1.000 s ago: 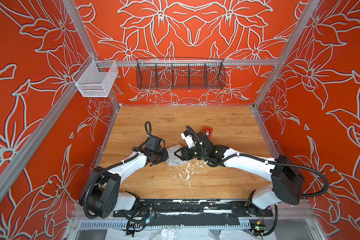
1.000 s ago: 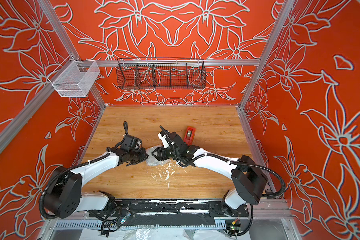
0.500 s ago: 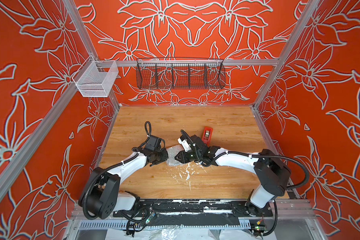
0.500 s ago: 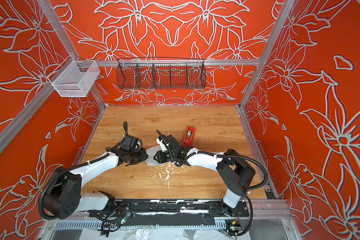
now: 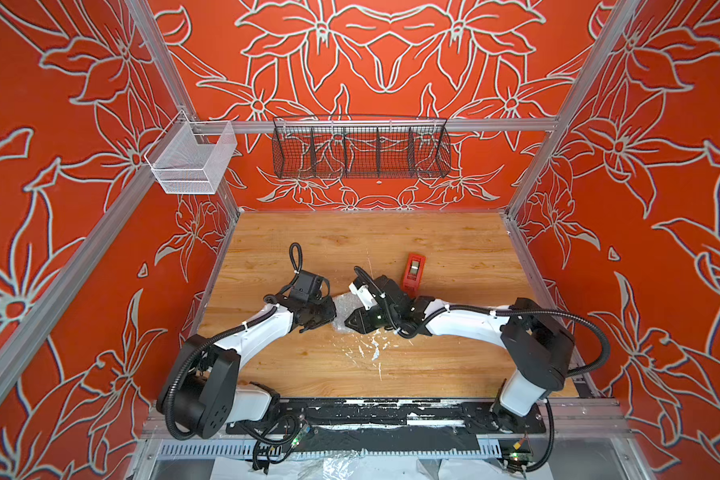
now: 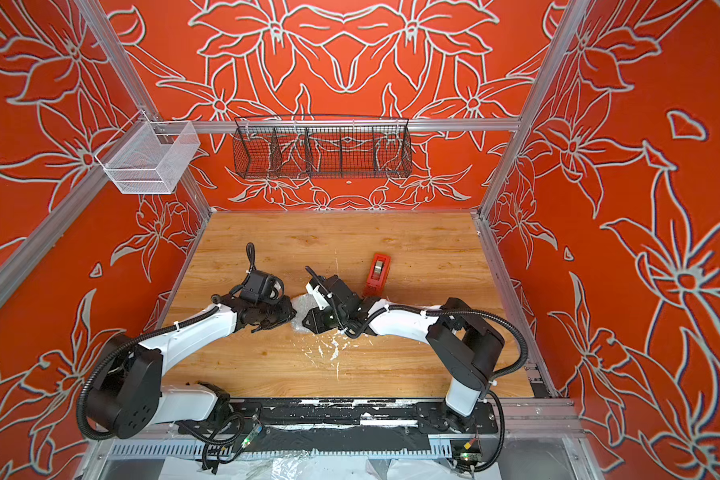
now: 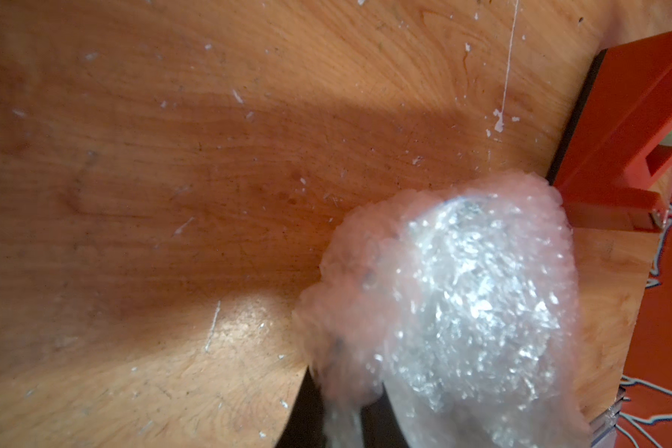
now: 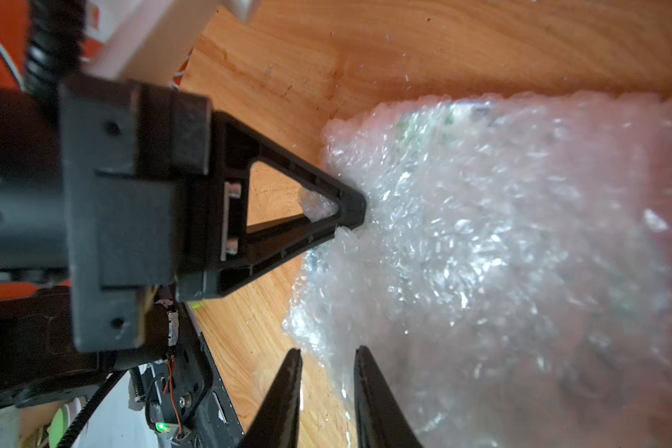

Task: Wrap bowls in bubble wrap
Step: Stick the tape on the bubble wrap.

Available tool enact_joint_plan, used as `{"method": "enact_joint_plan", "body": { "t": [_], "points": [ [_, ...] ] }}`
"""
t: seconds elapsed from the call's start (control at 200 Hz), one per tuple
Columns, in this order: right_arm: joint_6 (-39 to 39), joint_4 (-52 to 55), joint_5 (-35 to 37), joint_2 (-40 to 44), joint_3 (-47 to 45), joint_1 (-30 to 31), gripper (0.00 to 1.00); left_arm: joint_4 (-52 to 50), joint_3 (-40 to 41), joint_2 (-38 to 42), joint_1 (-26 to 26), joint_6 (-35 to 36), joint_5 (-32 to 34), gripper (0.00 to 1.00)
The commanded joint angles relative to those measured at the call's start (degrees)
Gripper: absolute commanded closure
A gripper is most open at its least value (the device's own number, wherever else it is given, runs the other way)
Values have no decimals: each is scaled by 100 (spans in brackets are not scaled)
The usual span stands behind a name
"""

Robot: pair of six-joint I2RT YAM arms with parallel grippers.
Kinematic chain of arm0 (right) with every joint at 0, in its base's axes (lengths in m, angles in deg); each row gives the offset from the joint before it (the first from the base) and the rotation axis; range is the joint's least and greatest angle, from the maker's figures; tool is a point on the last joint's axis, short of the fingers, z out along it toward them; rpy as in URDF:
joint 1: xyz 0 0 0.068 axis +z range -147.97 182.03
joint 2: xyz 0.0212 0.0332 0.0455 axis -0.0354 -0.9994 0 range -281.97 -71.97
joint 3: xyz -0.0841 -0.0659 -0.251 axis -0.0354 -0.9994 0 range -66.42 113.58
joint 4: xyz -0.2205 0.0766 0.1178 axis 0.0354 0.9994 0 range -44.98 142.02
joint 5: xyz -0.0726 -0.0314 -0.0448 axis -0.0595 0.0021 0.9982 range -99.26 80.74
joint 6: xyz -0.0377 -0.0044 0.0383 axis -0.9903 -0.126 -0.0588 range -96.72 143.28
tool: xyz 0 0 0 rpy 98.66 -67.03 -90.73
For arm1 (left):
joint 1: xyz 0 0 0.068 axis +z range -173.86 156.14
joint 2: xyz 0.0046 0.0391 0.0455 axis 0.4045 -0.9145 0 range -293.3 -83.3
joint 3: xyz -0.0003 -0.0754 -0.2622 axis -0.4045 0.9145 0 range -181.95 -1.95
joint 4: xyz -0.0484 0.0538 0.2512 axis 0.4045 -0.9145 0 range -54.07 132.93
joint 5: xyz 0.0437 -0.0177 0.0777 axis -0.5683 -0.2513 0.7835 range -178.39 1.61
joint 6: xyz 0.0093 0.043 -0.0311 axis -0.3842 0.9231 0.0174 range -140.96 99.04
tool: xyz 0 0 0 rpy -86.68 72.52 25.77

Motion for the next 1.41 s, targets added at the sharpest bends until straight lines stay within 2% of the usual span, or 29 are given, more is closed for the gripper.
{"method": "enact_joint_plan", "body": {
  "t": [0.0,0.255,0.45,0.776,1.006,1.401],
  "points": [
    [-428,224,339,-144,22,56,74,-32,-206,48,-35,-9,-153,100],
    [-1093,173,727,-264,-63,66,72,-87,-234,83,-37,18,-215,100],
    [-1442,103,325,-130,-71,102,64,-98,-277,20,-35,27,-230,100],
    [-1867,370,41,-289,58,196,64,-130,-378,-99,-29,55,-303,100],
    [-2160,609,108,-330,207,286,61,-192,-483,-215,-33,83,-369,100],
    [-2537,1171,647,-810,728,431,62,-218,-571,-338,-35,69,-499,100]
  ]
}}
